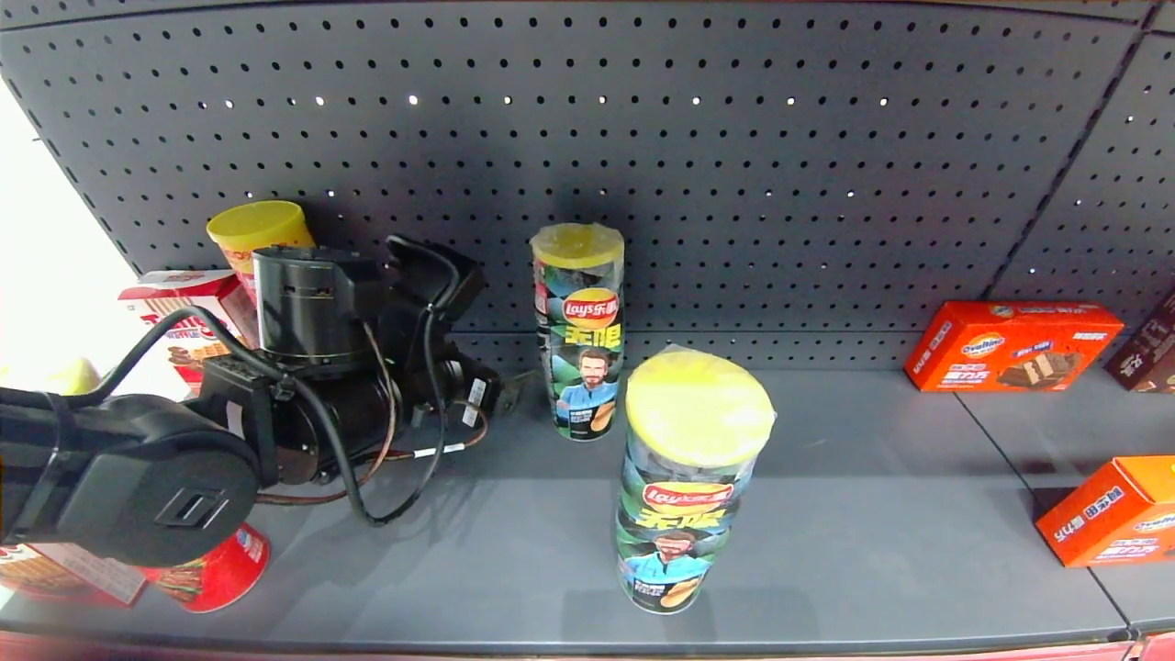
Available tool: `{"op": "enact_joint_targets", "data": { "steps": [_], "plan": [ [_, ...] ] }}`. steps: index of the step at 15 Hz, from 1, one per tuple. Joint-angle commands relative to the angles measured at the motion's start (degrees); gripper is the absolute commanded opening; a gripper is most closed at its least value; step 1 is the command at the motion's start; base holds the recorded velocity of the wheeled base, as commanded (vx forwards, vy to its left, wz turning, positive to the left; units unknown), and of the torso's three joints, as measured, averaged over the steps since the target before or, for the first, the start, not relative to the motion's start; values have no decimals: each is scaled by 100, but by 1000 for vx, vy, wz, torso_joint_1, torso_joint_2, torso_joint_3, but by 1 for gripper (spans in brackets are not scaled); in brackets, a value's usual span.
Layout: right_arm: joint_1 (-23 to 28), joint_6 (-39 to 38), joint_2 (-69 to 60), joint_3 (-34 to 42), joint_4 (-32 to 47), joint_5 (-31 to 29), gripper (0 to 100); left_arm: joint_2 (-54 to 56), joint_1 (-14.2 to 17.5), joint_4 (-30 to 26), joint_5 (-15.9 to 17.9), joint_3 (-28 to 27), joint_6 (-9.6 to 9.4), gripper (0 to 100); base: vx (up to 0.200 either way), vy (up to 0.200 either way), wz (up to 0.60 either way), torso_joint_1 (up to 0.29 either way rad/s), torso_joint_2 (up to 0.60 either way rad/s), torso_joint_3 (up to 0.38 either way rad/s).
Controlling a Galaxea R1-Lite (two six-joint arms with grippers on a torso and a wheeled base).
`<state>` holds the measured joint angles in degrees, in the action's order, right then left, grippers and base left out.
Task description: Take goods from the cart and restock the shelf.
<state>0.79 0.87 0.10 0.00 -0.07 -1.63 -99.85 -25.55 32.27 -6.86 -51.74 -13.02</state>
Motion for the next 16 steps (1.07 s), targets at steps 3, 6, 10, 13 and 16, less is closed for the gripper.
{"op": "enact_joint_targets", "data": {
  "steps": [3,6,10,13,16],
  "plan": [
    [0,1,8,0,-1,-4,100,-421,-20,8,-52,-205,-8,100,0,0,0,0,0,0],
    [0,1,8,0,-1,-4,100,-500,-82,8,-61,-363,-8,100,0,0,0,0,0,0],
    [0,1,8,0,-1,5,100,-579,-143,8,-61,-425,-8,100,0,0,0,0,0,0],
    [0,1,8,0,-1,-4,100,-658,-257,-1,-61,-548,-8,100,0,0,0,0,0,0],
    [0,1,8,0,-1,5,100,-702,-301,-19,-61,-627,-8,100,0,0,0,0,0,0]
  ]
}}
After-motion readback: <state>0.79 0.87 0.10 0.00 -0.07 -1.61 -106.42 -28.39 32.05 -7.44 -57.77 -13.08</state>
